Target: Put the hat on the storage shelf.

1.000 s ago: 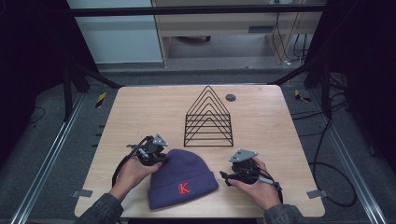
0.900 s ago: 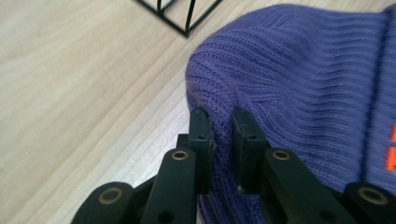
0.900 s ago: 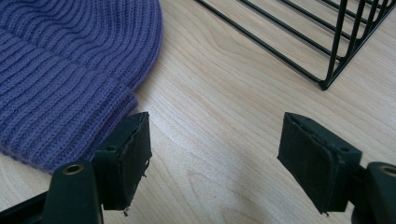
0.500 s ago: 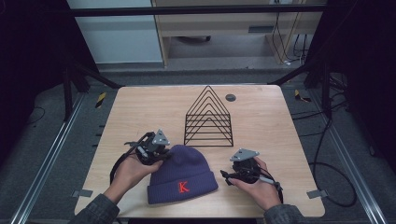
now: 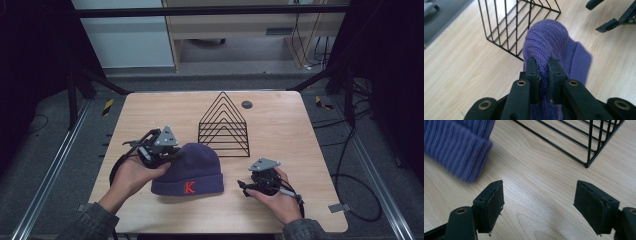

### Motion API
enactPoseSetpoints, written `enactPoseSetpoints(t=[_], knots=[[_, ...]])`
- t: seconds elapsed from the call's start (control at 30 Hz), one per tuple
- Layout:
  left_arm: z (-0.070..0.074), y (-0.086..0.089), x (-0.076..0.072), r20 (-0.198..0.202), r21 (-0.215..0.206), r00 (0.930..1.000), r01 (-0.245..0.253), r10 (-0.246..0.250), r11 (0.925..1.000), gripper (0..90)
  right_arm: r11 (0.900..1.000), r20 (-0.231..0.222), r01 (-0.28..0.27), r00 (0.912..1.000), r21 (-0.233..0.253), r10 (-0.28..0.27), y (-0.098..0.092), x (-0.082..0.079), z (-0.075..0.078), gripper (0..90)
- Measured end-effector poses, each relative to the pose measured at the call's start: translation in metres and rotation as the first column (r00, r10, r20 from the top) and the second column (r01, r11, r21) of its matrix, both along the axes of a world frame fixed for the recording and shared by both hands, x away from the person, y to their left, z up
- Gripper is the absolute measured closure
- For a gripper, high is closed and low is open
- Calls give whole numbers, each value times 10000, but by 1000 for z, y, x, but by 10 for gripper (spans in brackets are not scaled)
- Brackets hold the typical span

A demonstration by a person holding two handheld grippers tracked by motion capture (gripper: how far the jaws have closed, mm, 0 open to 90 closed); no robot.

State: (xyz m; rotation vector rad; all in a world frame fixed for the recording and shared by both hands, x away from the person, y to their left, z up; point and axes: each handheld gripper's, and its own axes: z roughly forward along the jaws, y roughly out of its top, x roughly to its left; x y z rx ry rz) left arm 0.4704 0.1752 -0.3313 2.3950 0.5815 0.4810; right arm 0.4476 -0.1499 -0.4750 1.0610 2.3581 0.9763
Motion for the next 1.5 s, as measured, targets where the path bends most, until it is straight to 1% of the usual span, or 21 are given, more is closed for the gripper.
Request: enactPoseSetpoints(t=[0.07,0.1,0.13,0.17,0.2,0.23,0.27,0.3,0.33,0.5,0.57,0.63,0.67,0.7,0.77,0.8,1.0,1.07,1.2,1.23,1.5], knots=[[12,3,0,206,17,9998,-5,5,10000,806,10000,9,-16,10000,30,16,0,0,0,238],[12,3,0,206,17,9998,-5,5,10000,807,10000,35,39,10000,11,-39,1,0,0,238],[18,5,0,311,25,9995,-2,1,10000,807,9999,76,103,9999,39,-104,1,0,1,238],[22,5,0,375,29,9993,0,-1,10000,807,9999,85,105,9999,84,-105,1,0,1,237],[22,5,0,375,29,9993,0,-1,10000,807,9999,85,105,9999,84,-105,1,0,1,237],[26,6,-1,475,71,9989,-6,2,10000,807,9998,66,118,9999,161,-119,1,-1,2,236],[33,8,-1,628,99,9980,-17,11,9999,807,9994,140,151,9998,304,-155,2,-1,4,235],[33,8,-1,628,99,9980,-17,11,9999,807,9994,141,171,9997,289,-176,3,-1,5,233],[41,10,0,782,110,9969,-45,36,9999,807,9994,161,148,9998,308,-153,4,-2,8,233],[58,15,3,1071,20,9942,-49,47,10000,807,9989,303,-337,9990,315,328,15,-2,22,238],[65,15,4,1157,-18,9933,11,-9,10000,806,9985,363,-440,9984,328,428,19,-1,28,246],[73,15,5,1298,-73,9915,58,-48,10000,806,9978,415,-519,9979,420,502,22,2,33,257],[73,15,5,1298,-73,9915,58,-48,10000,806,9978,415,-519,9979,420,502,22,2,33,257],[78,14,6,1371,-134,9905,112,-93,9998,807,9969,468,-630,9971,463,608,26,5,40,266],[81,13,6,1397,-152,9901,132,-109,9998,806,9963,485,-689,9966,513,665,28,6,42,272],[86,12,7,1435,-163,9896,152,-127,9998,806,9949,524,-856,9952,526,829,32,10,49,289],[92,9,9,1438,-312,9895,207,-160,9993,806,9913,465,-1199,9920,548,1174,43,18,63,316],[93,9,10,1423,-252,9896,250,-211,9994,806,9902,467,-1303,9907,499,1280,47,20,65,318],[94,7,10,1415,-280,9896,298,-255,9992,806,9887,425,-1406,9895,519,1385,51,24,68,319],[95,6,9,1425,-224,9893,336,-301,9992,806,9890,423,-1395,9896,500,1374,54,26,70,318],[98,5,8,1455,-281,9887,401,-356,9988,805,9865,362,-1584,9869,406,1570,61,27,75,317]])
